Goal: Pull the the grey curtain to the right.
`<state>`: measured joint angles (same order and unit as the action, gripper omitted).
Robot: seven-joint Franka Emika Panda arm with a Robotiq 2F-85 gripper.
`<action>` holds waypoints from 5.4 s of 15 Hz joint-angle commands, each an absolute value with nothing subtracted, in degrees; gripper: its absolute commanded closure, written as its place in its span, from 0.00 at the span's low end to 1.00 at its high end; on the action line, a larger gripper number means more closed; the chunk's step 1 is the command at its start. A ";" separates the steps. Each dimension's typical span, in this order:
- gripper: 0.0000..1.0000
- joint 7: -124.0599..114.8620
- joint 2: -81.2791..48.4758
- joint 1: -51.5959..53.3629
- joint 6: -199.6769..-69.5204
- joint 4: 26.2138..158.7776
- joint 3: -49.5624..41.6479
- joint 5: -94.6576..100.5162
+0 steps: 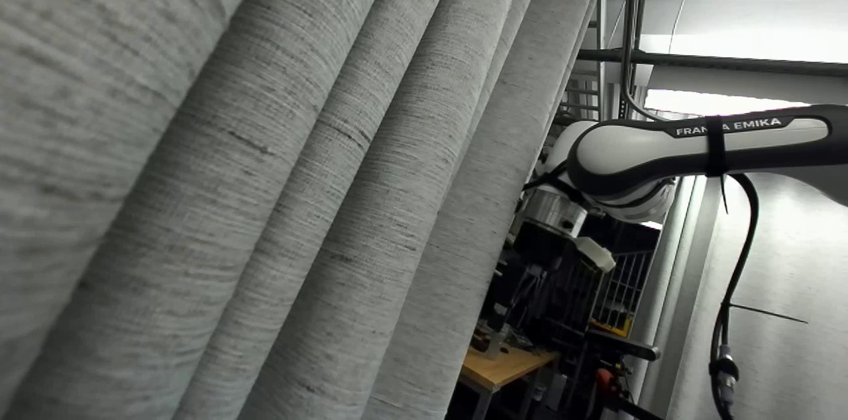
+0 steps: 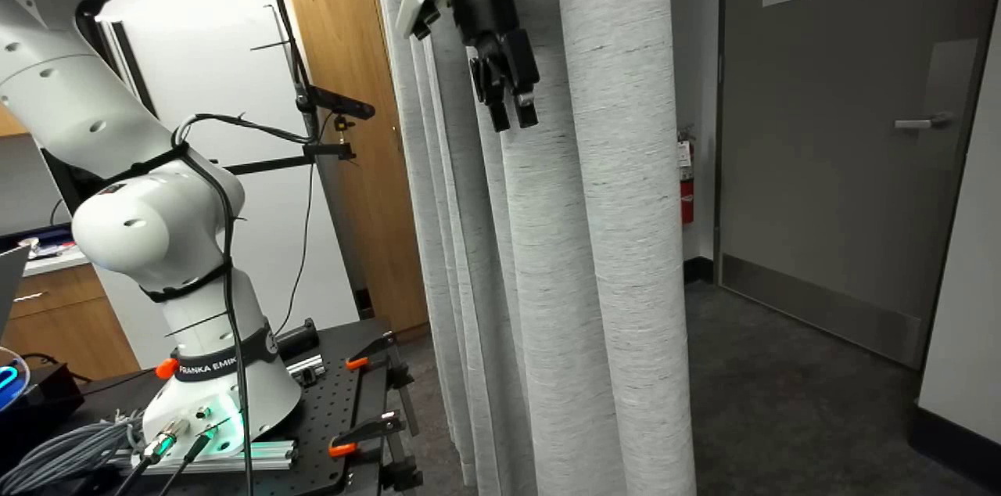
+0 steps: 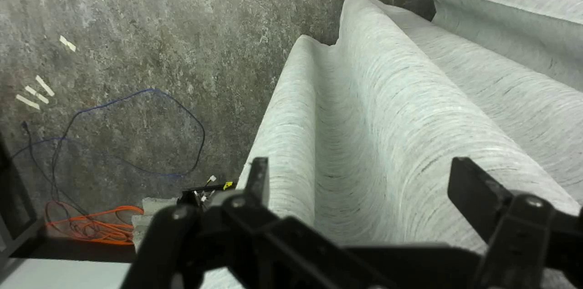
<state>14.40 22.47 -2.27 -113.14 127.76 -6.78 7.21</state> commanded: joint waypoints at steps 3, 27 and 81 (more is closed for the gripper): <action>0.00 14.46 22.43 -2.48 -113.05 127.67 -6.59 7.11; 0.02 14.20 22.04 -2.66 -112.15 127.44 -6.31 7.89; 0.96 1.03 25.39 -28.41 -184.89 130.78 3.49 13.46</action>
<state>1.11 26.09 -22.07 -182.99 129.86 1.15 11.12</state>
